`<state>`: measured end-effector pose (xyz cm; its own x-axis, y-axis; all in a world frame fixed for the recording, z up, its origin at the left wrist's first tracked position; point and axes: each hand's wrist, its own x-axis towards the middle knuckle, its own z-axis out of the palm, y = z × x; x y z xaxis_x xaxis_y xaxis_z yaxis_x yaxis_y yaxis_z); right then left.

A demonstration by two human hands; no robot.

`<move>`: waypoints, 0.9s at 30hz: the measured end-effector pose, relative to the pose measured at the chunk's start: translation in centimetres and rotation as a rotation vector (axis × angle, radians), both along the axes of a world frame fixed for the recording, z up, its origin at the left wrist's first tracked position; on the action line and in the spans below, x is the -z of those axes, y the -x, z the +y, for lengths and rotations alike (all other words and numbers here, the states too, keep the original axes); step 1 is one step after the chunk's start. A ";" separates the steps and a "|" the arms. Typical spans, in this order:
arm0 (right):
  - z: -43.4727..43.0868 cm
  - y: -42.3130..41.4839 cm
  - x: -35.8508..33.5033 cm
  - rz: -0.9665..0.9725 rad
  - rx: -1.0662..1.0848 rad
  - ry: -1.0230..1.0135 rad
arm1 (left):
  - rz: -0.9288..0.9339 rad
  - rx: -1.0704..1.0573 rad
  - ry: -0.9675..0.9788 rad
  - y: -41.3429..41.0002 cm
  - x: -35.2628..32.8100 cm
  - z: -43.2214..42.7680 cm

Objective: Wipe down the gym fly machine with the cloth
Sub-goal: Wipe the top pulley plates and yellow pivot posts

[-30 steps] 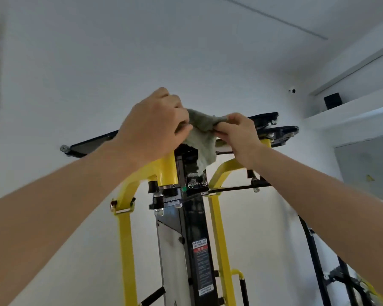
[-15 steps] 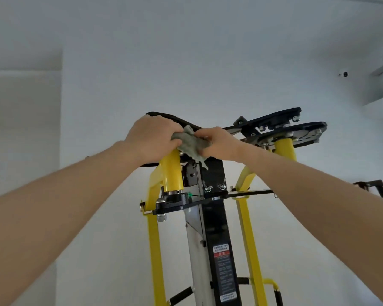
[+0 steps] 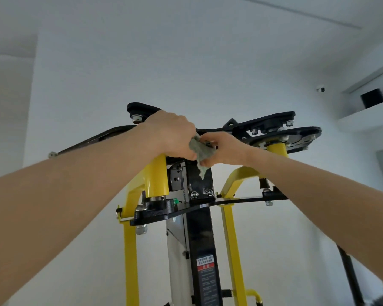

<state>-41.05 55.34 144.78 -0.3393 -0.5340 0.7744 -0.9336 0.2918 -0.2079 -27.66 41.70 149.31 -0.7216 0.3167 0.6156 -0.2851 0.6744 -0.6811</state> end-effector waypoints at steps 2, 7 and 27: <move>0.1 0.2 0.0 -0.013 -0.012 -0.002 | 0.003 0.026 0.013 0.2 0.0 -0.1; 0.4 0.1 0.1 -0.027 -0.130 0.047 | -0.024 0.068 0.032 -0.3 0.0 -0.6; 0.4 5.5 -2.4 0.410 0.115 -0.192 | 0.045 -0.159 -0.122 0.0 1.9 2.4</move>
<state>-46.51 55.70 147.21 -0.0917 -0.6576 0.7478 -0.8867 0.3957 0.2393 -27.70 44.06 147.39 -0.7272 0.1221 0.6755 -0.4229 0.6955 -0.5809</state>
